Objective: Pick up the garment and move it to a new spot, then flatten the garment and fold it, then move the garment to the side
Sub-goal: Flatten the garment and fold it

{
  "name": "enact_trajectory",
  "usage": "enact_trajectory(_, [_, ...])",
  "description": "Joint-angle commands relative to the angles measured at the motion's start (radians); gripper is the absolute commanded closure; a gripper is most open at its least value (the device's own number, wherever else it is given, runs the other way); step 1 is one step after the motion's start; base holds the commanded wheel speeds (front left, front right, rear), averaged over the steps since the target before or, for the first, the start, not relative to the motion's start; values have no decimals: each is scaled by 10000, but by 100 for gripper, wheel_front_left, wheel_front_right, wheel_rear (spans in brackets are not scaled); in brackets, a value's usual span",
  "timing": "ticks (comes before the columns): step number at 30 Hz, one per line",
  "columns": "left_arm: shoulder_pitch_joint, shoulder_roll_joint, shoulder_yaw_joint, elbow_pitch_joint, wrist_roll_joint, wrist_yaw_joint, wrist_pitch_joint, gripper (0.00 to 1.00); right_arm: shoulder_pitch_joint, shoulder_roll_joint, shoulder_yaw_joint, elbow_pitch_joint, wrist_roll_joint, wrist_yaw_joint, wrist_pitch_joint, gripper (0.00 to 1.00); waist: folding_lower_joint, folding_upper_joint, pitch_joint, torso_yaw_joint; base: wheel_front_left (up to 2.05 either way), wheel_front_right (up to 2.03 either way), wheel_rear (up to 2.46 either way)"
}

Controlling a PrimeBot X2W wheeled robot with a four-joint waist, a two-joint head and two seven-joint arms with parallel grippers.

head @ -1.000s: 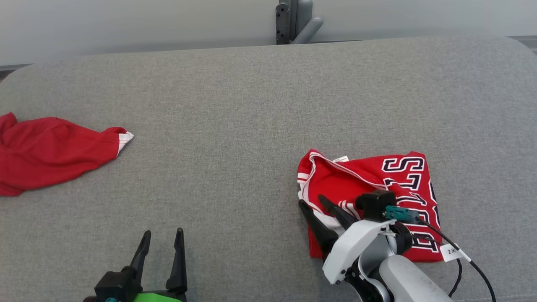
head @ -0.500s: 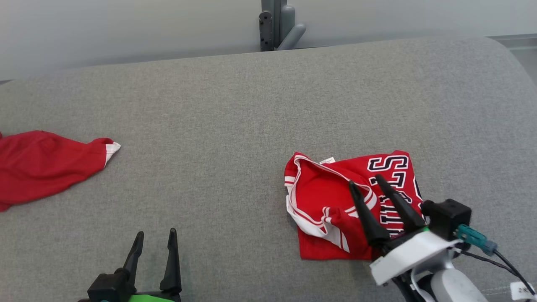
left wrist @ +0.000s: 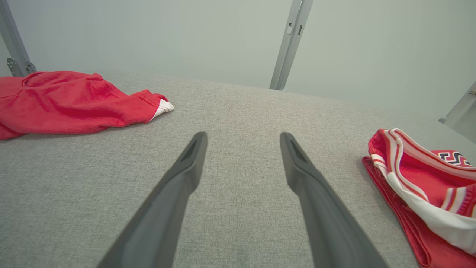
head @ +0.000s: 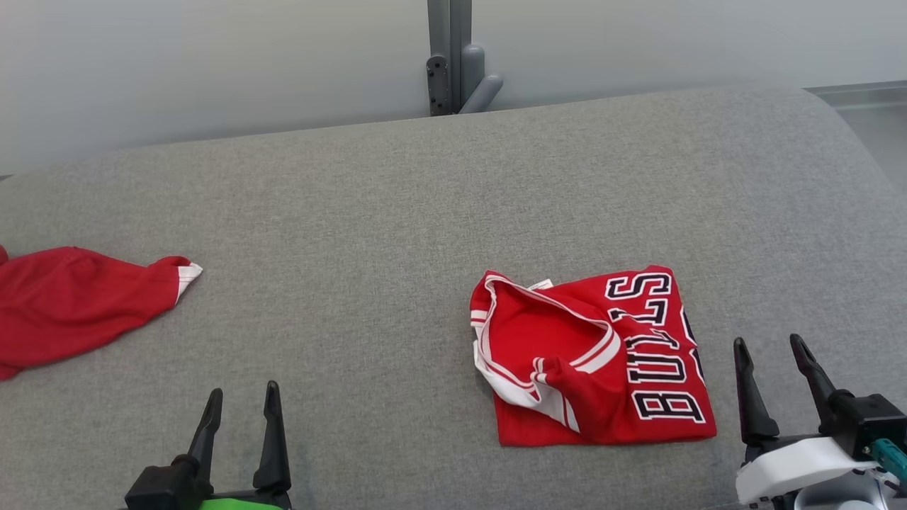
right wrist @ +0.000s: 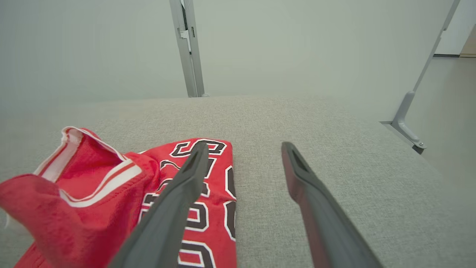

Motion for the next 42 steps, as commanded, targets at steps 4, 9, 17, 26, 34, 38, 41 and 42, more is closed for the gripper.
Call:
enact_trajectory(4, [136, 21, 211, -103, 172, -23, -22, 0, 115, 164, -564, 194, -452, -3, -62, 73, 0, 0, -45, -38, 0, 0, 0])
enact_trajectory(9, [135, 21, 277, -138, 144, -15, -22, 0, 162, 330, -770, 287, -533, -3, -65, 100, 0, 0, -30, 15, 0, 0, 0])
enact_trajectory(17, [-14, 21, 222, -207, 31, 44, -22, 0, -552, 497, -327, 456, -477, -3, -61, 100, 0, 0, 284, 330, 0, 0, 0])
enact_trajectory(26, [-448, 21, 279, -191, 10, -60, -21, 0, -2214, 556, 768, 2782, -777, -6, -62, 100, 0, 0, 811, 922, 0, 0, 0])
enact_trajectory(34, [-619, 21, 448, -216, -52, -17, -22, 0, -2578, 681, 1627, 3756, -849, -6, -62, 100, 0, 0, 968, 1535, 0, 0, 0])
enact_trajectory(38, [-630, 19, 446, -238, -96, -41, -22, 0, -2556, 701, 2260, 4086, -508, -6, -61, 100, 0, 0, 992, 1817, 0, 0, 0])
enact_trajectory(41, [-670, 19, 439, -207, -92, -73, -21, 0, -2707, 709, 2747, 4273, -286, -5, -63, 100, 0, 0, 962, 2042, 0, 0, 0])
enact_trajectory(42, [-662, 19, 442, -203, -91, -80, -21, 0, -2763, 708, 2906, 4292, -209, -5, -63, 100, 0, 0, 936, 2096, 0, 0, 0])
